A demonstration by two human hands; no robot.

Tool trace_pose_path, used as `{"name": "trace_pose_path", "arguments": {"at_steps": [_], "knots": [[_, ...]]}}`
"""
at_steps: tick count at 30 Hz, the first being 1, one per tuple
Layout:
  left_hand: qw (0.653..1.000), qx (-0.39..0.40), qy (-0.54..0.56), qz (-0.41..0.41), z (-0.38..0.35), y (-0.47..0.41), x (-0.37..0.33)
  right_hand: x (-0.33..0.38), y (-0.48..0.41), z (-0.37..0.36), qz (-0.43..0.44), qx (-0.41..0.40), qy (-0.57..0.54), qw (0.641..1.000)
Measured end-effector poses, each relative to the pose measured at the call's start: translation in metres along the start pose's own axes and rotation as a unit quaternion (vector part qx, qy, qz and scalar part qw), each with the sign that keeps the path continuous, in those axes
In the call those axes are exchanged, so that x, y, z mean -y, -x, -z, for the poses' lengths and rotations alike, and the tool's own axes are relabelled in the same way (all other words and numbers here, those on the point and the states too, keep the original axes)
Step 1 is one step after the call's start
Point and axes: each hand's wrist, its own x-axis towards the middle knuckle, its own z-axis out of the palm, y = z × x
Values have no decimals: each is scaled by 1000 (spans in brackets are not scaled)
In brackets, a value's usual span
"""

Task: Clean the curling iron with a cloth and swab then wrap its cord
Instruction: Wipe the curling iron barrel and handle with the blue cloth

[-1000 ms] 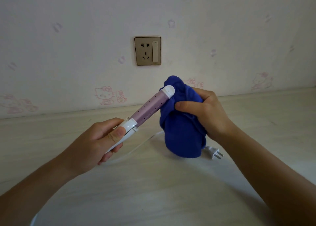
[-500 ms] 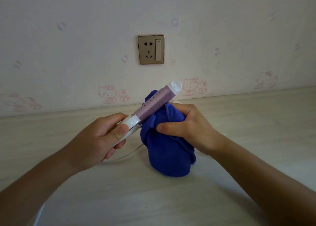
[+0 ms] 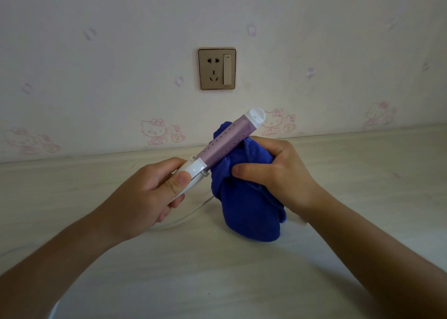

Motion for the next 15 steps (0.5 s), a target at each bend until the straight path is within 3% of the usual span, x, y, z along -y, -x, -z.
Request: {"name": "trace_pose_path", "arguments": {"at_steps": [7,12,15], "knots": [[1000,8,1,13,7,6,7,4,-9,26,-34,-86,-63,994],[1000,12,-3,15,6,5,5,2,-7,23,-29,-59,-73,995],[1000,8,-5,10,3,5,2,1,-3,13,-25,-3,-66,997]]}}
